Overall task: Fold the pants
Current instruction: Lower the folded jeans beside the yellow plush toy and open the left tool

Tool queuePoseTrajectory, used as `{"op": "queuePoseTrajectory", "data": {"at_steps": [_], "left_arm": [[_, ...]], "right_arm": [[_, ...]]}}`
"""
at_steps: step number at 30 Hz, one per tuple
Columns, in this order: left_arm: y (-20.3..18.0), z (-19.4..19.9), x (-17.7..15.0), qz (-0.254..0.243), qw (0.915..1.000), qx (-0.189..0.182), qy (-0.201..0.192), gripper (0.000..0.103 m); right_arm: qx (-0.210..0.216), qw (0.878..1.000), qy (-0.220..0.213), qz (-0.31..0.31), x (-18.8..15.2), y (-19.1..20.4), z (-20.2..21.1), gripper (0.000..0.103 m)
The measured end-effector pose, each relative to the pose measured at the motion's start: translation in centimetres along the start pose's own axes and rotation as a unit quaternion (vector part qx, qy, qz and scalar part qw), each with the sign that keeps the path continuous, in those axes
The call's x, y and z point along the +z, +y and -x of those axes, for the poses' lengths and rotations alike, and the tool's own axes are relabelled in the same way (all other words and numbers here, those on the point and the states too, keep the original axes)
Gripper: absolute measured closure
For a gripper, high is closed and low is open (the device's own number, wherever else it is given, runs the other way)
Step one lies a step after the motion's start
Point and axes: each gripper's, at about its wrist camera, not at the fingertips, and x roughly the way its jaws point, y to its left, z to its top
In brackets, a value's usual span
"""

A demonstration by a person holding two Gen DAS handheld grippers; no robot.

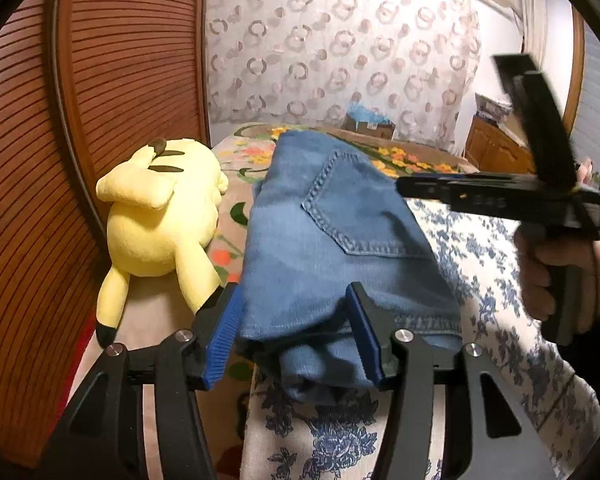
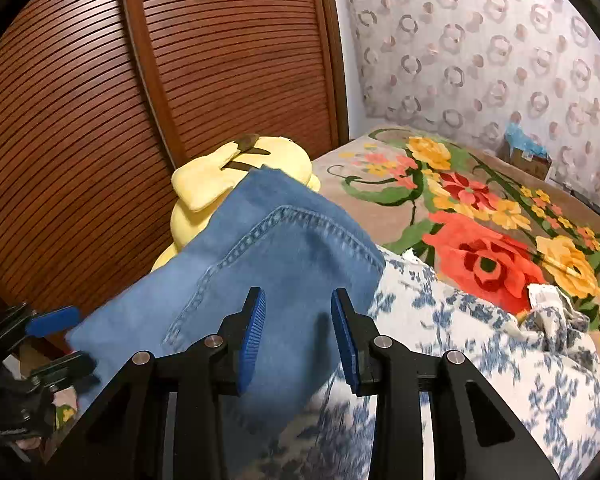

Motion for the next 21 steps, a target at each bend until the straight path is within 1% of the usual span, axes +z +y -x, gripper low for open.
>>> {"op": "queuePoseTrajectory", "data": {"at_steps": [3, 6, 10, 16, 21], "left_arm": [[0.0, -0.8, -0.5, -0.004, 0.9998, 0.018, 0.009, 0.048], [0.1, -1.4, -1.1, 0.001, 0.9996, 0.019, 0.022, 0.048], [-0.1, -1.7, -1.8, -0.001, 0.9992, 0.025, 0.03, 0.047], [-0.9, -0.2, -1.9, 0.003, 0.9995, 0.025, 0.018, 0.047], [-1.8, 1.8, -1.7, 0.0, 0.9995, 0.031, -0.002, 0.047]], "right_arm": [[0.001, 1.0, -0.004, -0.012, -0.9, 0.0, 1.6, 0.068], [-0.007, 1.0, -0.008, -0.009, -1.9, 0.5, 3.3, 0.068], [-0.012, 1.0, -0.014, -0.012, -3.0, 0.9, 5.5, 0.068], [-0.02, 0.999, -0.026, -0.011, -4.9, 1.2, 9.2, 0.068], [-0.027, 0.999, -0.04, -0.018, -6.7, 1.3, 12.7, 0.068]]}}
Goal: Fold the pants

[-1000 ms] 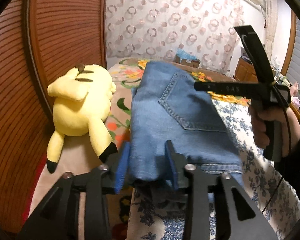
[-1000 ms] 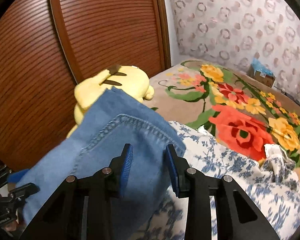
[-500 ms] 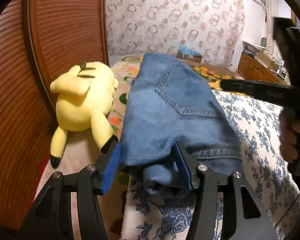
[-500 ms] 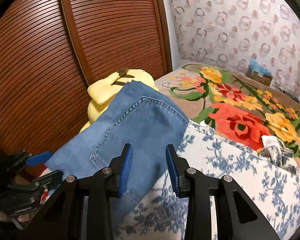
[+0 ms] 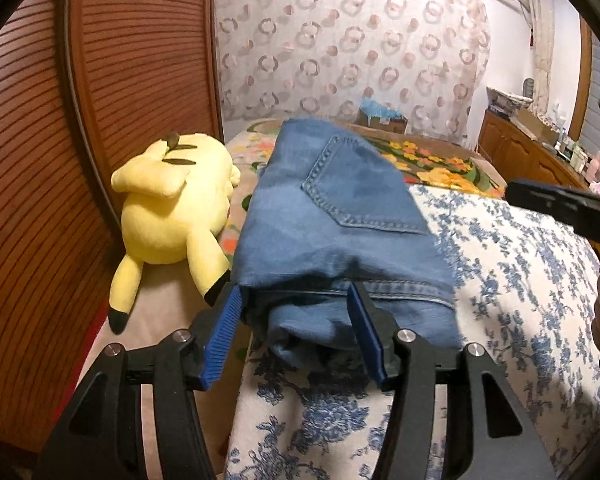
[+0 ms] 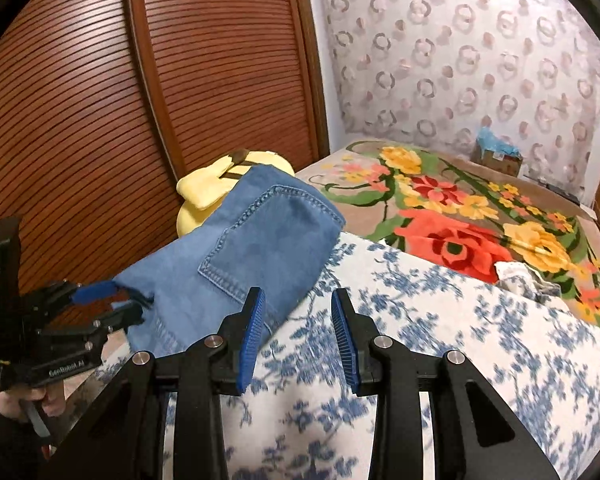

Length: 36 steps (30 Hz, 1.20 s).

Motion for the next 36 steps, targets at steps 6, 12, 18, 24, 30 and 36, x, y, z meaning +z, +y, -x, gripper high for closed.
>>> {"op": "queuePoseTrajectory", "data": {"at_steps": [6, 12, 18, 24, 30, 36], "left_arm": [[-2.1, 2.4, 0.3, -0.013, 0.9996, -0.011, -0.02, 0.045], [-4.9, 5.0, 0.4, -0.026, 0.998, -0.035, -0.047, 0.026], [-8.5, 6.8, 0.2, -0.052, 0.9952, -0.06, -0.057, 0.019], [-11.9, 8.6, -0.2, -0.072, 0.9911, -0.088, -0.069, 0.003], [-15.0, 10.3, -0.4, -0.082, 0.9881, -0.107, -0.074, 0.0], [-17.8, 12.4, -0.2, -0.091, 0.9862, -0.106, -0.088, 0.0]], "right_arm": [[-0.01, 1.0, -0.016, -0.009, -2.1, -0.2, 4.8, 0.067], [-0.032, 0.999, -0.029, -0.022, -4.6, -1.0, 9.9, 0.067], [-0.056, 0.997, -0.045, -0.039, -7.4, -1.9, 15.2, 0.066], [-0.08, 0.994, -0.06, -0.05, -9.9, -2.3, 20.3, 0.062], [-0.107, 0.99, -0.073, -0.059, -12.6, -1.8, 25.2, 0.054], [-0.127, 0.985, -0.092, -0.069, -14.3, -1.0, 29.7, 0.04]]}}
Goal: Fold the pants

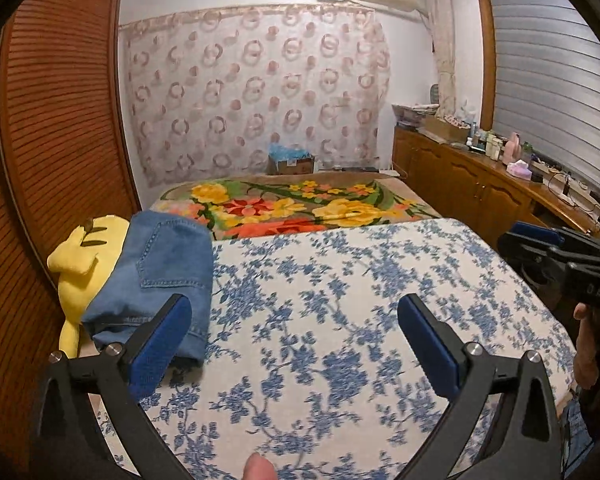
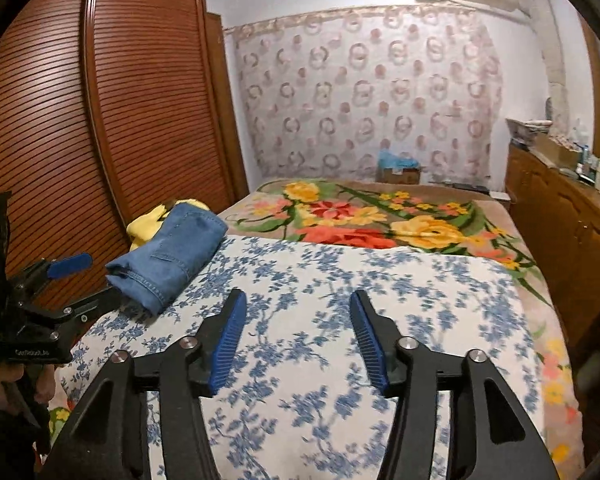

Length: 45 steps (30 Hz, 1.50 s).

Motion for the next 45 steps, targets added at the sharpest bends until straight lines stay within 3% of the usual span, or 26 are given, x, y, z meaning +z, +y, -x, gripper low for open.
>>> {"op": "queuePoseTrajectory", "data": {"at_steps": [3, 14, 20, 33, 45], "left_arm": [[-1.1, 0.7, 0.5, -0.002, 1.0, -0.004, -0.005, 0.0], [-4.9, 3.8, 2.1, -0.022, 0.9991, -0.021, -0.029, 0.0], [-5.4, 5.8, 3.2, -0.014, 0.9984, -0.014, -0.053, 0.0], [-4.4, 8.3, 3.6, 0.001, 0.9977, 0.009, -0.067, 0.0], [-4.0, 8.7, 3.5, 0.003, 0.9975, 0.008, -0.07, 0.0]], "right_arm": [[-0.012, 1.0, -0.009, -0.003, -0.3, 0.1, 1.6, 0.035], [-0.046, 0.998, -0.043, -0.017, -0.4, 1.1, 7.0, 0.034], [-0.057, 0.996, -0.074, -0.016, -0.5, 1.9, 9.7, 0.034], [-0.067, 0.992, -0.102, -0.009, -1.5, 3.2, 10.1, 0.034], [-0.07, 0.992, -0.104, -0.005, -1.8, 3.0, 9.8, 0.034]]}}
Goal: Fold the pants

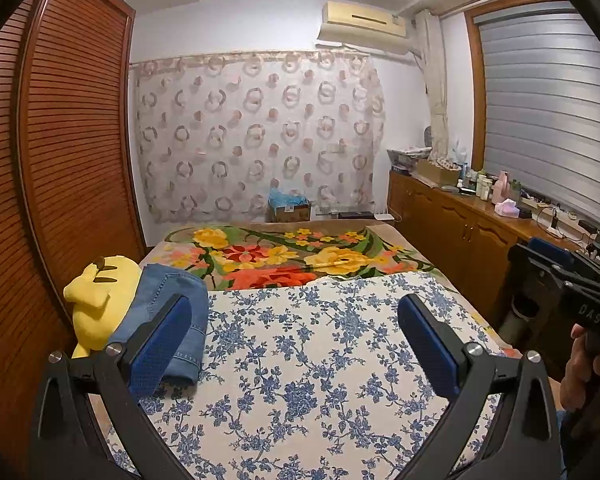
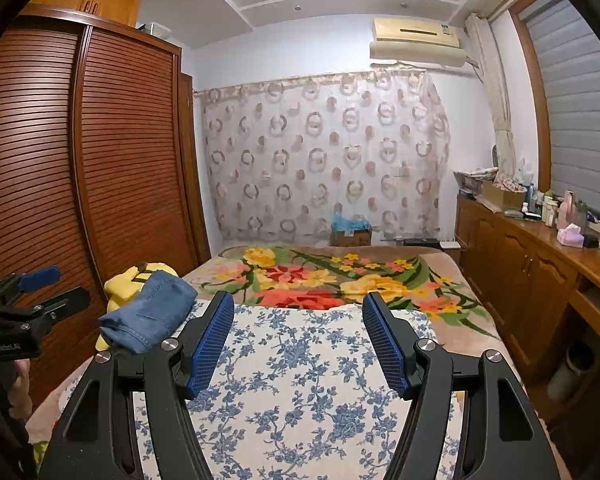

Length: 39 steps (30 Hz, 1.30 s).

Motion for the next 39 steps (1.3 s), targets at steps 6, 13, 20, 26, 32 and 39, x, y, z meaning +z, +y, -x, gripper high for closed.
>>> {"op": "queuePoseTrajectory", "data": {"at_steps": [6, 13, 20, 26, 32, 39], "left_arm": [[0.1, 0.1, 0.0, 0.001, 1.0, 0.0, 0.0, 0.0], [0.2, 0.1, 0.0, 0.0, 1.0, 0.0, -0.001, 0.0], [0.1, 0.8, 0.2, 0.0, 1.0, -0.001, -0.004, 0.0], [-0.1, 1.0, 0.2, 0.0, 1.0, 0.001, -0.004, 0.0], [-0.2, 1.1, 0.3, 0.0, 1.0, 0.001, -0.004, 0.0], [-0.1, 1.1, 0.3, 0.0, 1.0, 0.002, -0.005, 0.0]], "right_arm": [[0.001, 1.0, 0.001, 0.001, -0.1, -0.3, -0.2, 0.034], [0.007, 1.0, 0.001, 0.004, -0.2, -0.5, 0.0, 0.034], [0.007, 1.0, 0.003, 0.005, -0.1, -0.9, -0.2, 0.034], [0.008, 1.0, 0.004, 0.005, -0.1, -1.1, -0.4, 0.034], [0.008, 1.0, 0.004, 0.004, -0.1, -1.2, -0.4, 0.034], [0.008, 1.0, 0.004, 0.005, -0.1, -1.1, -0.4, 0.034]]}}
